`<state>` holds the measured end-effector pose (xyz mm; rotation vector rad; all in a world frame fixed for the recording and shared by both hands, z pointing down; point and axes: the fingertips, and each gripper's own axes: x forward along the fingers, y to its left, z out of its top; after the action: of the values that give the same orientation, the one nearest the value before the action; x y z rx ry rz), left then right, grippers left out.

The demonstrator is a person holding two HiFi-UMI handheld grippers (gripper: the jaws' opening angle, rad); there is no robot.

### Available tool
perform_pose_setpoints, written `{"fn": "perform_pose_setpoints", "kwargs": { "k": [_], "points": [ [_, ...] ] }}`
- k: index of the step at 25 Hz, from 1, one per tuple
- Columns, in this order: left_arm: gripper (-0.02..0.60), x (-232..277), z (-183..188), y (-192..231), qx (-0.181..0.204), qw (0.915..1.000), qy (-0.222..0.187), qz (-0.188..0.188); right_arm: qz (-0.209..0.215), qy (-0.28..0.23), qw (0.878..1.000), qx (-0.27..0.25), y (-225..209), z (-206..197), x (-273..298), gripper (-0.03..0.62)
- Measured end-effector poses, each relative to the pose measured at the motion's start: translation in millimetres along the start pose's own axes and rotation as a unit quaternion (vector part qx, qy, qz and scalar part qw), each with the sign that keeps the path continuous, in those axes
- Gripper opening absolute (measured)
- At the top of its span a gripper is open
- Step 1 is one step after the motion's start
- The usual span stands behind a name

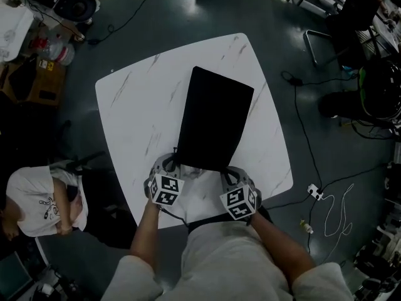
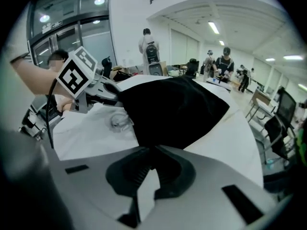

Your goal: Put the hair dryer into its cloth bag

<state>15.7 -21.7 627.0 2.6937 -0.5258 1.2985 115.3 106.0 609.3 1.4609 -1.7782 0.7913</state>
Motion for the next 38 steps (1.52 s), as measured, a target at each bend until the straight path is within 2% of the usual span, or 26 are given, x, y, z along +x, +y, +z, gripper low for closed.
{"fn": "perform_pose_setpoints", "kwargs": {
  "k": [3,5,8,10,14,18,22,28,33,35,38],
  "points": [
    [0.012,-13.2,10.5,-24.4,-0.019,0.9997,-0.006,-0.012,0.052,-0.031,0.998,-0.002,2.0,7.4,-16.4,0.023],
    [0.012,-25.2,21.1,-34.7,-0.06,0.9977,-0.021,-0.022,0.084,-0.058,0.995,0.005,2.1,19.7,-28.8,0.023],
    [0.012,-45.7,36.8,-42.7,-0.14,0.9884,-0.048,-0.035,0.127,-0.098,0.987,0.027,-0.5,43.0,-50.7,0.023],
    [0.012,-58.9,43.7,-52.5,-0.169,0.9837,-0.051,-0.035,0.148,-0.119,0.981,0.038,-6.6,58.3,-67.9,0.021],
    [0.012,-84.2,53.6,-74.3,-0.179,0.9823,-0.051,-0.023,0.161,-0.145,0.976,0.021,-20.2,81.1,-100.1,0.021],
    [0.012,-110.9,76.7,-77.5,-0.213,0.9742,-0.075,-0.006,0.162,-0.163,0.973,0.004,-37.9,94.2,-121.1,0.021],
    [0.012,-136.2,103.7,-70.9,-0.25,0.9631,-0.1,0.004,0.175,-0.172,0.969,0.014,-54.1,103.5,-136.7,0.021],
    [0.012,-175.7,143.7,-55.0,-0.273,0.9519,-0.138,0.02,0.196,-0.18,0.963,0.026,-68.5,135.3,-163.5,0.021],
    [0.012,-201.8,180.2,-46.9,-0.267,0.9472,-0.173,0.04,0.201,-0.213,0.956,0.019,-82.4,165.6,-190.2,0.021],
    [0.012,-209.8,191.9,-38.4,-0.259,0.9474,-0.182,0.047,0.203,-0.222,0.954,0.015,-85.9,177.4,-196.8,0.021],
    [0.012,-209.7,203.8,-20.8,-0.242,0.9523,-0.178,0.057,0.204,-0.223,0.953,0.005,-93.1,195.7,-195.3,0.021]
  ]
}}
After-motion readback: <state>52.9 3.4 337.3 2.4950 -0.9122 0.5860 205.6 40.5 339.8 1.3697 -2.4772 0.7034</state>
